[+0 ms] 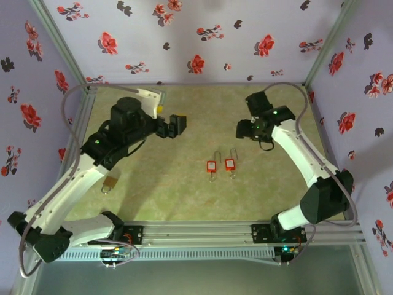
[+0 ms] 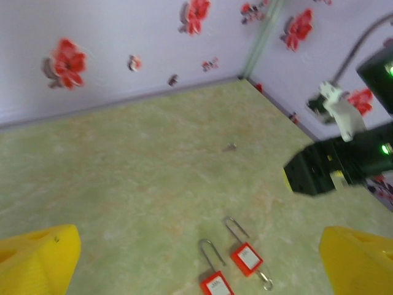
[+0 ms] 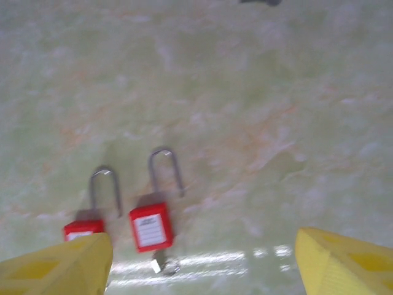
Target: Unlock with the key
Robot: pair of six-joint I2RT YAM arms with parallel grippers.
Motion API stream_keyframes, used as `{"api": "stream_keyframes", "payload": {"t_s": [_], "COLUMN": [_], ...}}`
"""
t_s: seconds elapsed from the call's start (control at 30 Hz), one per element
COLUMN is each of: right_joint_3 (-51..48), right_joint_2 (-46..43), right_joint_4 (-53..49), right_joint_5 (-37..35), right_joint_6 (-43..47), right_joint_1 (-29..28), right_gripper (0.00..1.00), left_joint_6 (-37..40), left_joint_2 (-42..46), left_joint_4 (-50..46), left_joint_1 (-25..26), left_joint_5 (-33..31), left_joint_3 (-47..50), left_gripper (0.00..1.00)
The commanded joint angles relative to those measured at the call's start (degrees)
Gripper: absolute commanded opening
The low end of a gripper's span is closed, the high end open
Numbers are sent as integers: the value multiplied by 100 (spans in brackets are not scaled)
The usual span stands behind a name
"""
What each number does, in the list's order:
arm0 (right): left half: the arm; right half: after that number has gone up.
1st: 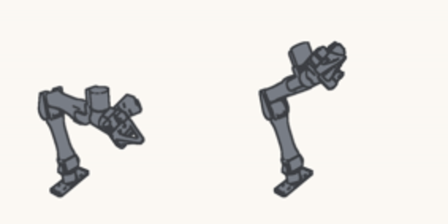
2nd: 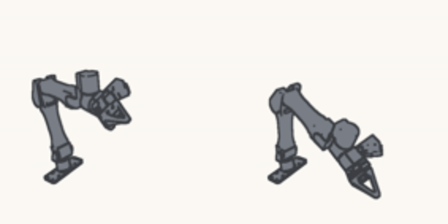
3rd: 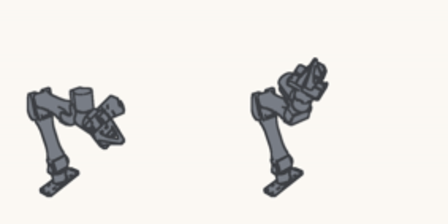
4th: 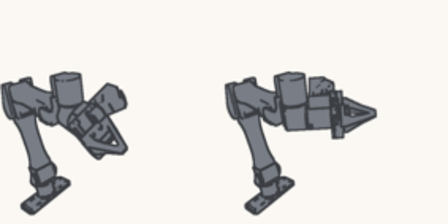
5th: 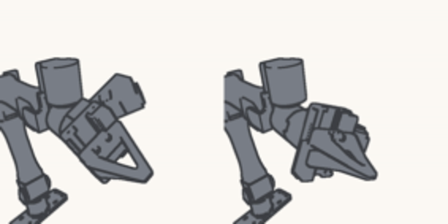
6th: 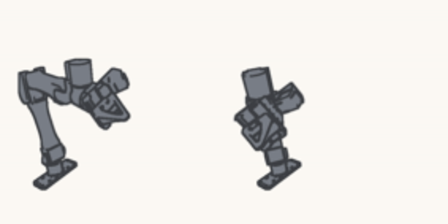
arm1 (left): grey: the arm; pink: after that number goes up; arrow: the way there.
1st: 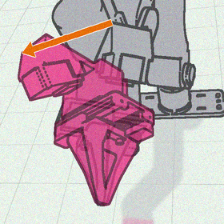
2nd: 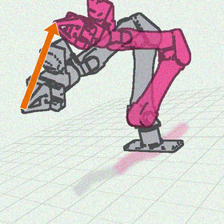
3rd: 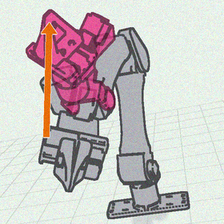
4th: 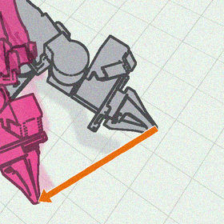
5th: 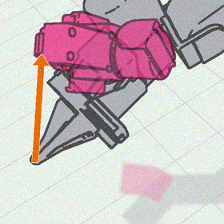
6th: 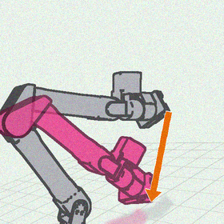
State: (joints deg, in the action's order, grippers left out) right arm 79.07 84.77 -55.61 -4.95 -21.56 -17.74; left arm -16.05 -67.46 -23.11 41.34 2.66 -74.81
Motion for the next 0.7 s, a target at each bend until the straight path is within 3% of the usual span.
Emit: {"api": "stream_keyframes", "payload": {"t_s": [0.0,0.17,0.27,0.67], "right_joint_3": [-16,480,961,2410], "right_joint_2": [395,1579,2308,4066], "right_joint_4": [520,1026,1143,1185], "right_joint_5": [132,595,864,1146], "right_joint_6": [1367,2132,2282,2359], "right_joint_1": [573,1404,1627,1799], "right_gripper": [75,62,53,51], "left_joint_6": [-255,-661,-975,-1023], "left_joint_2": [-463,-1045,-1350,-1979], "left_joint_4": [165,740,888,806], "left_joint_1": [306,710,781,797], "left_joint_5": [186,358,441,481], "left_joint_3": [-202,-98,-146,-452], "left_gripper": [100,100,98,98]}}
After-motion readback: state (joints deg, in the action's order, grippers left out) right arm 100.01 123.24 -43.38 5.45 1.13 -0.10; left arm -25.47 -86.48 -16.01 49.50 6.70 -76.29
